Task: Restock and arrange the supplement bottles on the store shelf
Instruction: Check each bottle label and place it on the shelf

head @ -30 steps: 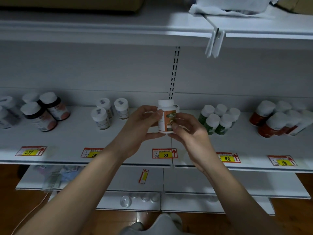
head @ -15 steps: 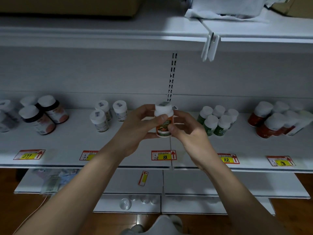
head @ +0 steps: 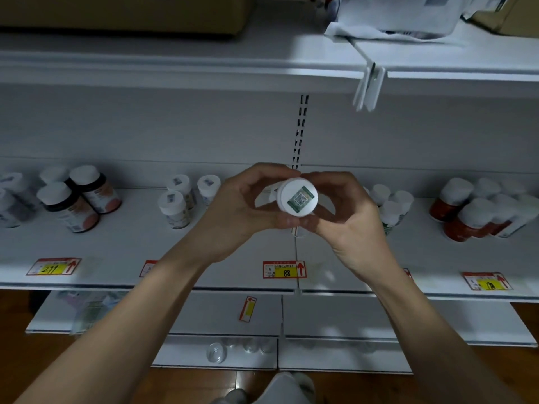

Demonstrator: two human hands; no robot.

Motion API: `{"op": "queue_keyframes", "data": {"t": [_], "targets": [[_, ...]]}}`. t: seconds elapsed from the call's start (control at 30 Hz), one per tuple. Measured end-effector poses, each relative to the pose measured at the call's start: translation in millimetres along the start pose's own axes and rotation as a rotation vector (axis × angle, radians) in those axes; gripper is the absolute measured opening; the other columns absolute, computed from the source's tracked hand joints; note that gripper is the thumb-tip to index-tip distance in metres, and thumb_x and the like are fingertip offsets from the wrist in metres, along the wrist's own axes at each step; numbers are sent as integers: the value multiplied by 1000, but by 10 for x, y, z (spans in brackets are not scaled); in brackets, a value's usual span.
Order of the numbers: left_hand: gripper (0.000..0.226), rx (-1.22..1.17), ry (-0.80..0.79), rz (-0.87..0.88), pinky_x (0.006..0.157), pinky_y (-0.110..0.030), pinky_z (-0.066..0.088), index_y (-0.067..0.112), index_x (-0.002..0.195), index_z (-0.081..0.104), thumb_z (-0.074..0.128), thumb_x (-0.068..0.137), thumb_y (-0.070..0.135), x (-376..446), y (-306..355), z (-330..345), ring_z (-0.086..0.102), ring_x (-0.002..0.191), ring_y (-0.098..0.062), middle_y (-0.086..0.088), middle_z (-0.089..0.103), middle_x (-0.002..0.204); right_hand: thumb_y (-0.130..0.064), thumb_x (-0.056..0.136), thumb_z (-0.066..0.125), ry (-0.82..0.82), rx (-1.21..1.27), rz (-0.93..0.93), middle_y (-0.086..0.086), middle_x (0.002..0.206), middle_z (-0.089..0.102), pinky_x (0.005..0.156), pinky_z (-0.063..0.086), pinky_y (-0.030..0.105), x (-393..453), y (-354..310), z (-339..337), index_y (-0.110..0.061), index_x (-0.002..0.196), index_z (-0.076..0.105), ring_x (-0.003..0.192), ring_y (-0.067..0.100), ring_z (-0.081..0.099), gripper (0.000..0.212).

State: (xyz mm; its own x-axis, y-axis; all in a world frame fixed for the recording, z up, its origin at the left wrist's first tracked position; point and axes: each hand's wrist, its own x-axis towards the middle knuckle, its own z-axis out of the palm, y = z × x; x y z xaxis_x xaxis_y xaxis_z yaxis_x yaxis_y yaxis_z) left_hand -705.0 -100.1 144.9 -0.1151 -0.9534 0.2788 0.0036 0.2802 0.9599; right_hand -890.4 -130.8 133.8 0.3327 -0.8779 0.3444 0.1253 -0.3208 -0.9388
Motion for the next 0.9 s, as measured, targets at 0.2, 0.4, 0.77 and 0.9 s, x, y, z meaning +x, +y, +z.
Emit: {"op": "queue_keyframes", "data": {"t": [0.2, 0.4, 0.77, 0.9], "targets": [[55, -22, 10, 23, 92, -28, 52, 20, 114, 65, 85, 64, 8, -7, 28, -5, 60, 120, -14, 9, 68, 118, 13, 73, 78, -8, 25, -18, -11, 106, 71, 99, 53, 35, 9, -24, 22, -25, 102, 62, 114, 14, 64, 51], [63, -20, -21, -38, 102, -23, 46, 23, 134, 53, 74, 76, 8, -21, 90, -10, 54, 130, -9, 13, 64, 132, 12, 80, 72, -15, -12, 37, -13, 111, 71, 95, 51, 20, 21, -32, 8, -26, 112, 61, 115, 9, 64, 51], [53, 12, 96, -316, 69, -28, 61, 35, 144, 46, 61, 95, 23, 56, 231, 44, 75, 89, -19, -2, 78, 97, -18, 97, 60, -87, -40, 220, 9, 108, 74, 78, 61, 34, 25, -135, -35, -39, 139, 48, 99, 21, 72, 49], [32, 68, 187, -419, 61, -24, 59, 17, 118, 69, 61, 95, 37, 121, 317, 100, 76, 78, -22, -11, 77, 93, -34, 98, 56, 21, 24, 363, 15, 95, 75, 68, 60, 37, 76, -211, 72, -21, 126, 65, 77, 31, 73, 32]]}}
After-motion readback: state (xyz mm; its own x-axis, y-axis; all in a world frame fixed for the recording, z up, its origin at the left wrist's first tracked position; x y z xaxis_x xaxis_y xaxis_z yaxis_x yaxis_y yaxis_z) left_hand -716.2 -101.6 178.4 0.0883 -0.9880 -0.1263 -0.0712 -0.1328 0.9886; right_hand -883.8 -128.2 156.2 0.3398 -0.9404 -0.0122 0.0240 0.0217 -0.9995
